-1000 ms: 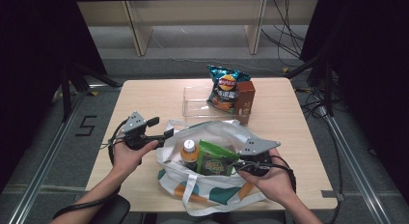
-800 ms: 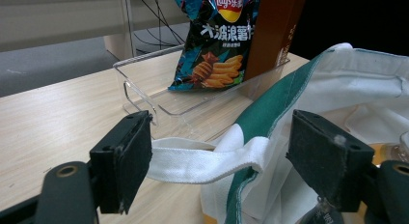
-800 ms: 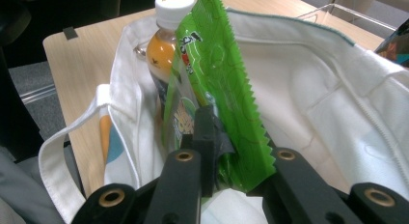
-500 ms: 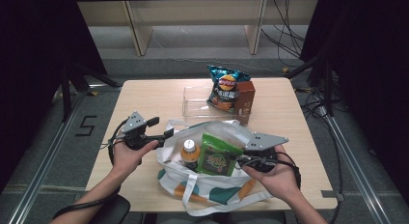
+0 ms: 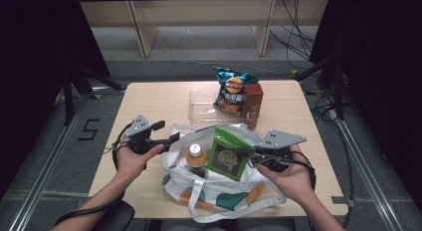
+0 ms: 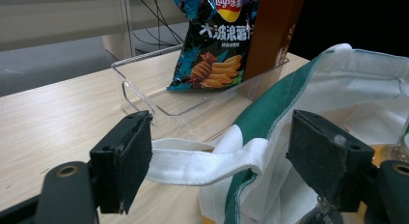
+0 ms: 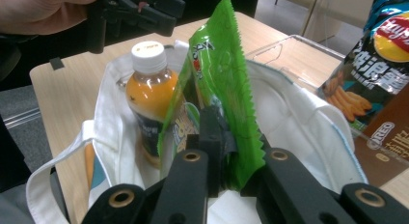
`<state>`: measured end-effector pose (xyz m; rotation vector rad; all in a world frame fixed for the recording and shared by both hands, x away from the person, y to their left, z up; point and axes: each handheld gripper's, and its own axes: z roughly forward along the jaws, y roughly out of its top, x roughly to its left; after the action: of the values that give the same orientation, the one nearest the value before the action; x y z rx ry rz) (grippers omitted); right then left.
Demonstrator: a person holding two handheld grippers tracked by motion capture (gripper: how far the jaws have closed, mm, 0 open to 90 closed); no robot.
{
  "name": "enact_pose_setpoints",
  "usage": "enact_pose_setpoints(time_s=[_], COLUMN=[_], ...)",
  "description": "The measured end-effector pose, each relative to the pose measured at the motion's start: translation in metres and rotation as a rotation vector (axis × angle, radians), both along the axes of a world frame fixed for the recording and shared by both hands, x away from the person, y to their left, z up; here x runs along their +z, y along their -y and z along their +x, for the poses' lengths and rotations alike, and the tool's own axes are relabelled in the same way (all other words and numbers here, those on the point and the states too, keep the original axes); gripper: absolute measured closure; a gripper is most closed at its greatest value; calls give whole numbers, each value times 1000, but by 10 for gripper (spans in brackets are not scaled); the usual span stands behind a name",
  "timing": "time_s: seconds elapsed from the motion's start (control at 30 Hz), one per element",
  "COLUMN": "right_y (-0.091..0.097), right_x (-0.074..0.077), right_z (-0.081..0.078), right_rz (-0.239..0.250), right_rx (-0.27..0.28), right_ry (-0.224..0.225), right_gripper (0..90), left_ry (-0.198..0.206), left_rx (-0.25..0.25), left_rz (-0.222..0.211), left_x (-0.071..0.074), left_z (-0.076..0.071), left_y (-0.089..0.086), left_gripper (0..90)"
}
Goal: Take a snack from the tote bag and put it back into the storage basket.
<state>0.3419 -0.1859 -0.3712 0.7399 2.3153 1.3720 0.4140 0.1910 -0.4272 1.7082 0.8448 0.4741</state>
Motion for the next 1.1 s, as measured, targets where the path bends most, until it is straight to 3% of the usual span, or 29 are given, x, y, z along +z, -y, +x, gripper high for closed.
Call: enact_pose_setpoints(time_s=[0.13,0.4,0.73,0.8,0.87,0.93,1.1], right_y=[1,3,4,3,3,4,4], right_x=[5,13,24,24,25,27,28], right_z=[0,4,6,8,7,9,11], right_rz=[-3,1,9,10,18,2,20], right_rx=[-13,-23,-34,-35,-50,-30,-52], right_ry=[-2,47,64,94,84,77,104], right_gripper=[861,863,864,865,865,865,865], left_ry=[-1,-1,0,2,1,-1,1], left_rx=[0,-3,-1,-3,-6,1,-2], left_rz=[2,3,3,-2,-7,4,4], left_x=[0,0,0,0,0,0,1], left_z=[0,1,0,1,1,1,1], left_y=[0,0,0,0,0,-1,0], left_gripper=[228,228,231,231,231,231,231])
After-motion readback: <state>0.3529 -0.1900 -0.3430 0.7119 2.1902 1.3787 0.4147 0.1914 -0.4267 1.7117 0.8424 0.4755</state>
